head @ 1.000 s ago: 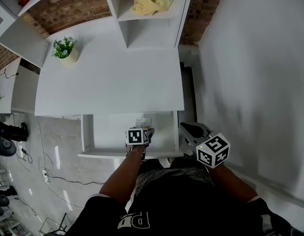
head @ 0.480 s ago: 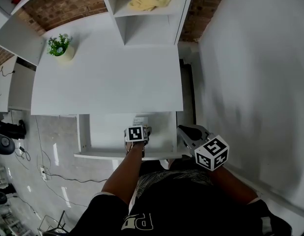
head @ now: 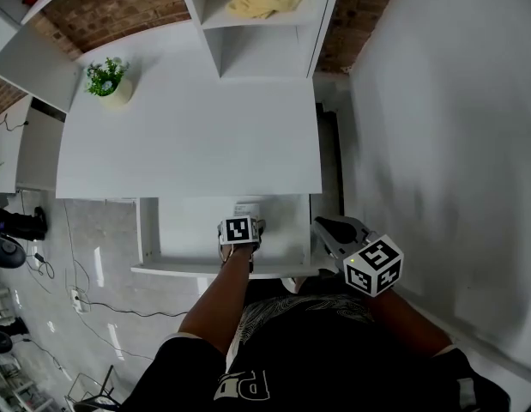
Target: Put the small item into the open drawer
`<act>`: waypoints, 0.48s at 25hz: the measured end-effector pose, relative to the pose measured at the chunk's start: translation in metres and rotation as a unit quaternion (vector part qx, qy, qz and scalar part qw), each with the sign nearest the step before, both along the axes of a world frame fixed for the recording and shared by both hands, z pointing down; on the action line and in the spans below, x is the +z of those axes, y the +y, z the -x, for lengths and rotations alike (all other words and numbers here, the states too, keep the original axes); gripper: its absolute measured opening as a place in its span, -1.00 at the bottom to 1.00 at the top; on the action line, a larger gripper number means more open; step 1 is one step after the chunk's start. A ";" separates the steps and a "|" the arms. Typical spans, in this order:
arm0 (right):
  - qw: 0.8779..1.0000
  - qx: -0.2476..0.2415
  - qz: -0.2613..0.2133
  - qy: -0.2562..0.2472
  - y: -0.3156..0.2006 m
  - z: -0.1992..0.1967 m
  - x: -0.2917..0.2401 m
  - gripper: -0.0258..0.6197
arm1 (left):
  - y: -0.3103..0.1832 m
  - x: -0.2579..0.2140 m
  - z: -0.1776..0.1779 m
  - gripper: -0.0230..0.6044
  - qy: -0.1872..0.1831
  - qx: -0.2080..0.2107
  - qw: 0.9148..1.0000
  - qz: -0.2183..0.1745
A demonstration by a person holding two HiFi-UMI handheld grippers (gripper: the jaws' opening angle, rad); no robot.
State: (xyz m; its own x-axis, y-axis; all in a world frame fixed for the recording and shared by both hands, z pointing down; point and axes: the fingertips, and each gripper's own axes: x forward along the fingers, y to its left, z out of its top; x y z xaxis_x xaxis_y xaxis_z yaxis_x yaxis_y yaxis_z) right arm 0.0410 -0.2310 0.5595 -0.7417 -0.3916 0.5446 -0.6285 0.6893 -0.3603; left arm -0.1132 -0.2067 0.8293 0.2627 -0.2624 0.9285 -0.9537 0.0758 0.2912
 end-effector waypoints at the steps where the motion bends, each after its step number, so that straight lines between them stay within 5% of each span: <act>1: 1.000 -0.003 -0.001 -0.001 0.000 0.001 0.000 -0.91 | 0.001 -0.001 0.000 0.39 0.000 0.000 1.000 0.001; 12: 0.999 -0.028 -0.011 -0.012 -0.003 0.011 -0.008 -0.91 | 0.005 -0.019 0.002 0.40 0.001 -0.009 1.000 -0.012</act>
State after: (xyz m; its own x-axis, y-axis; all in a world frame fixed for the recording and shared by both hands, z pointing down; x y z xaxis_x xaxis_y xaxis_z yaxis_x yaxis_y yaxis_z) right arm 0.0299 -0.2336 0.5516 -0.7758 -0.3612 0.5173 -0.5799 0.7313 -0.3590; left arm -0.1150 -0.2018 0.8101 0.2593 -0.2891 0.9215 -0.9517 0.0861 0.2948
